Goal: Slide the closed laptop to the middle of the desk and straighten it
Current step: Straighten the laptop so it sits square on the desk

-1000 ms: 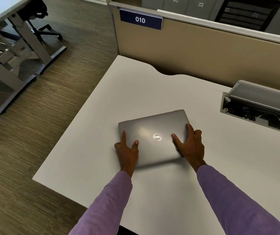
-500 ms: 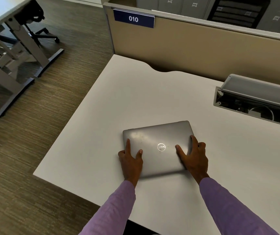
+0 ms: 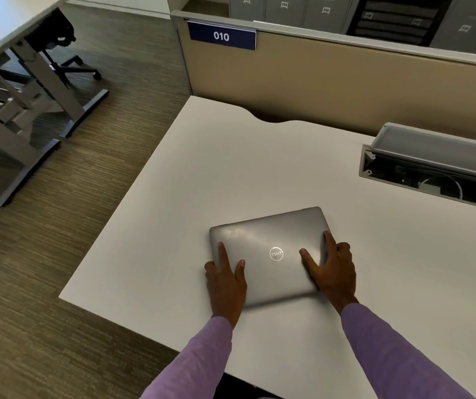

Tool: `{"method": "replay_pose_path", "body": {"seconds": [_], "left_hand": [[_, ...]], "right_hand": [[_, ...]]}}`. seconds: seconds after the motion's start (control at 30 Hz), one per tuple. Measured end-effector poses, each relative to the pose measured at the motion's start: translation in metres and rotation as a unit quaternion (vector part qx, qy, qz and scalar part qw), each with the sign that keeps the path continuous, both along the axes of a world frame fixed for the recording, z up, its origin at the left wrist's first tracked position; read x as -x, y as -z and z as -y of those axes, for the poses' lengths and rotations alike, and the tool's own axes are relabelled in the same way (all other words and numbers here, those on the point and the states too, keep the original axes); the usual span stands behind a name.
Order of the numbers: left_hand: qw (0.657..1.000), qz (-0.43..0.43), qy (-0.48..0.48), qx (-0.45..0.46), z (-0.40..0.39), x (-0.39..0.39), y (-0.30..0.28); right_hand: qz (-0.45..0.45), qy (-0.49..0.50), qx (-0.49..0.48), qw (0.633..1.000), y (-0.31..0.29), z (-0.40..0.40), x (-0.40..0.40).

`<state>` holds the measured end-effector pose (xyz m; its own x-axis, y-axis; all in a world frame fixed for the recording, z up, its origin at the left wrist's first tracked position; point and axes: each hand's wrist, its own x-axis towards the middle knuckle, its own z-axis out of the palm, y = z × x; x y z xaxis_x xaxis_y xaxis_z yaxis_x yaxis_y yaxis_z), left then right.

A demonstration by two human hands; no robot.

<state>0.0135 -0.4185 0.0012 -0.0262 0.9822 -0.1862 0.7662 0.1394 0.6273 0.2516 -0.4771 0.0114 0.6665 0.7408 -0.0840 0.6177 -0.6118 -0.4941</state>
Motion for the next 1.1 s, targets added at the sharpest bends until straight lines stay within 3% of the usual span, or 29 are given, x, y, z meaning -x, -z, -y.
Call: {"method": "replay_pose_path", "body": {"seconds": [0.13, 0.3, 1.1], "left_hand": [[0.986, -0.149, 0.059, -0.038, 0.004, 0.003, -0.001], [0.968, -0.225, 0.09, -0.062, 0.006, 0.007, -0.002], [0.959, -0.259, 0.118, -0.012, 0.002, 0.011, -0.01]], "right_hand": [[0.033, -0.012, 0.005, 0.999, 0.004, 0.003, -0.005], [0.055, -0.013, 0.005, 0.998, 0.007, 0.006, -0.005], [0.103, -0.032, 0.016, 0.994, 0.012, 0.009, -0.002]]}}
